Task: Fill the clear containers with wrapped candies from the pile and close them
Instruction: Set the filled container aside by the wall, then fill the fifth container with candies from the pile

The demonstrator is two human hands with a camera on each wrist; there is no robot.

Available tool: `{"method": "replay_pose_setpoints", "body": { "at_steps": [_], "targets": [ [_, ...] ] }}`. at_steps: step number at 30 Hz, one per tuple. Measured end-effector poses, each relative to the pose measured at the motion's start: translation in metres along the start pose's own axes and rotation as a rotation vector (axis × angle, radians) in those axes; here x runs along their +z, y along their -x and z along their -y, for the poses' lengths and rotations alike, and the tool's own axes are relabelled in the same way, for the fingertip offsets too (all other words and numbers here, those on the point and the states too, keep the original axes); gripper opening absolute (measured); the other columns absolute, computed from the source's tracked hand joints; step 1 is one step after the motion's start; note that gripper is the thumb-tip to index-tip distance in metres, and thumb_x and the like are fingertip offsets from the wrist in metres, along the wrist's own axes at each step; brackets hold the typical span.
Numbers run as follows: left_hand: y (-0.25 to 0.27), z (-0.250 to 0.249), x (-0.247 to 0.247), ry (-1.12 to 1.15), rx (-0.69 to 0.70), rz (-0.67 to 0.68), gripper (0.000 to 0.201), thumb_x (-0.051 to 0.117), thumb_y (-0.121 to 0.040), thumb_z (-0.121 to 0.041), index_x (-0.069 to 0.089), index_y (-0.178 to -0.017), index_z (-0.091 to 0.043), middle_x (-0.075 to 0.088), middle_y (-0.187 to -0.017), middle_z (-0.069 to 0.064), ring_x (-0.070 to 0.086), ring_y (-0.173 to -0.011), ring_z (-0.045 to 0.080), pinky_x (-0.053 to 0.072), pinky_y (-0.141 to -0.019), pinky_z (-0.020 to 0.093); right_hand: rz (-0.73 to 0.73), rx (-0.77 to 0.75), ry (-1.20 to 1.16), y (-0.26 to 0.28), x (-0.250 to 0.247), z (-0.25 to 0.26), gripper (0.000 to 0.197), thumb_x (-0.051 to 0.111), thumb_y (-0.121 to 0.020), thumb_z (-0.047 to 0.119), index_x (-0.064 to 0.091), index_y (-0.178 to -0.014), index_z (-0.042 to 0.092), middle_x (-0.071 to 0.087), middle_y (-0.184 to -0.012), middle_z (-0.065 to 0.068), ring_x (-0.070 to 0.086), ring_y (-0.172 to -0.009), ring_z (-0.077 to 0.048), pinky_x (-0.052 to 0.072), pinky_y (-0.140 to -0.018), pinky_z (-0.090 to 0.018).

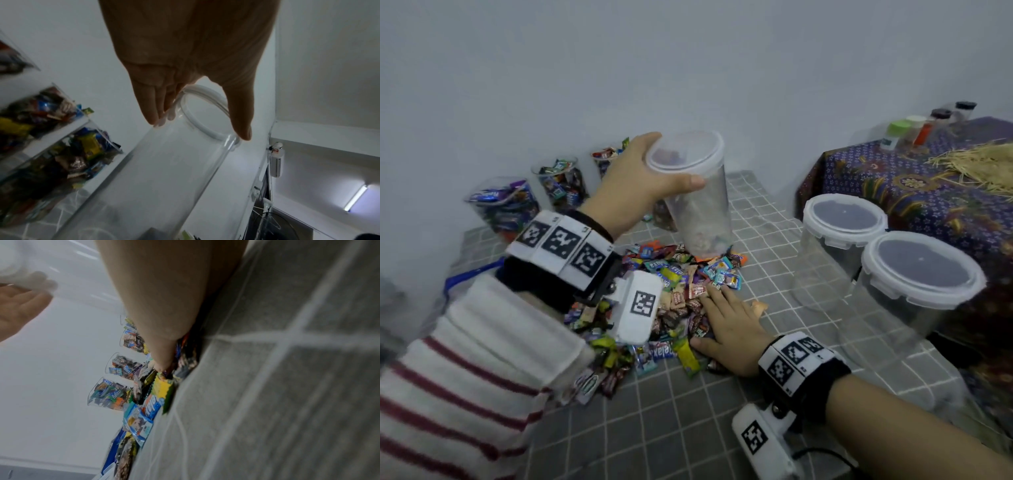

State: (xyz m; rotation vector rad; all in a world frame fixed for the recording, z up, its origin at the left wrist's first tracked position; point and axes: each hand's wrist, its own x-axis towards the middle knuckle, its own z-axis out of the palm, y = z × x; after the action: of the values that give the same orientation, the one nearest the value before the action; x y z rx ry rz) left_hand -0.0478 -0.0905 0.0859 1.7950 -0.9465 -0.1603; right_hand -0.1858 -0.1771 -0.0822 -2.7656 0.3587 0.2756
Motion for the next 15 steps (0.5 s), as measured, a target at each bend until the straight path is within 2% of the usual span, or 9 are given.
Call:
{"method": "replay_pose_setpoints", "body": {
  "at_steps": [1, 3, 5, 8, 12, 15],
  "targets": [
    [0.014, -0.004, -0.008, 0.011, 0.018, 0.025, 0.073, 0.08, -0.052, -0.036, 0.049, -0.116, -0.022, 0.061, -0.103, -0.019, 0.058, -0.09, -0.013, 0.043, -0.08, 0.007, -0.005, -0.001, -0.001, 0.0, 0.001, 0.0, 0.077, 0.036, -0.094, 0.054, -0.001, -0.151, 0.016, -0.013, -0.158, 0.0, -0.013, -0.145, -0.021, -0.002, -0.117, -0.041],
    [0.042, -0.007, -0.022, 0.01, 0.029, 0.075, 0.068, 0.083, -0.053, -0.035, 0.055, -0.114, -0.024, 0.067, -0.103, -0.017, 0.061, -0.095, -0.009, 0.045, -0.081, 0.01, -0.015, -0.003, -0.005, -0.002, 0.002, -0.001, 0.078, 0.036, -0.094, 0.056, 0.0, -0.151, 0.016, -0.011, -0.158, 0.0, -0.012, -0.145, -0.021, 0.001, -0.118, -0.043],
    [0.07, -0.006, -0.033, -0.012, 0.014, 0.099, 0.069, 0.083, -0.052, -0.04, 0.055, -0.114, -0.032, 0.066, -0.107, -0.024, 0.061, -0.1, -0.007, 0.046, -0.083, 0.01, -0.021, 0.0, -0.005, -0.004, 0.003, -0.002, 0.081, 0.035, -0.091, 0.061, 0.001, -0.151, 0.018, -0.01, -0.159, 0.0, -0.01, -0.145, -0.021, 0.003, -0.118, -0.044],
    [0.107, 0.004, -0.043, 0.023, -0.073, 0.092, 0.077, 0.082, -0.047, -0.048, 0.052, -0.118, -0.04, 0.063, -0.113, -0.024, 0.06, -0.105, -0.003, 0.048, -0.087, 0.021, -0.02, 0.007, -0.011, -0.005, 0.004, -0.001, 0.081, 0.037, -0.092, 0.059, 0.001, -0.151, 0.018, -0.01, -0.159, 0.001, -0.01, -0.145, -0.021, 0.004, -0.118, -0.044],
    [0.146, 0.011, -0.051, 0.072, -0.148, 0.121, 0.074, 0.087, -0.049, -0.046, 0.051, -0.114, -0.043, 0.061, -0.111, -0.031, 0.06, -0.101, -0.007, 0.049, -0.077, 0.011, 0.0, 0.02, 0.011, -0.005, 0.003, 0.0, 0.091, 0.025, -0.079, 0.067, 0.0, -0.151, 0.018, -0.011, -0.159, 0.001, -0.01, -0.146, -0.02, 0.003, -0.118, -0.043],
    [0.162, 0.018, -0.051, 0.088, -0.17, 0.124, 0.077, 0.081, -0.039, -0.043, 0.054, -0.111, -0.041, 0.064, -0.109, -0.028, 0.062, -0.097, -0.007, 0.047, -0.075, 0.008, -0.022, 0.013, 0.008, -0.003, 0.002, 0.0, 0.08, 0.036, -0.093, 0.059, 0.0, -0.151, 0.018, -0.011, -0.158, 0.001, -0.009, -0.146, -0.02, 0.002, -0.118, -0.042]
  ]
}}
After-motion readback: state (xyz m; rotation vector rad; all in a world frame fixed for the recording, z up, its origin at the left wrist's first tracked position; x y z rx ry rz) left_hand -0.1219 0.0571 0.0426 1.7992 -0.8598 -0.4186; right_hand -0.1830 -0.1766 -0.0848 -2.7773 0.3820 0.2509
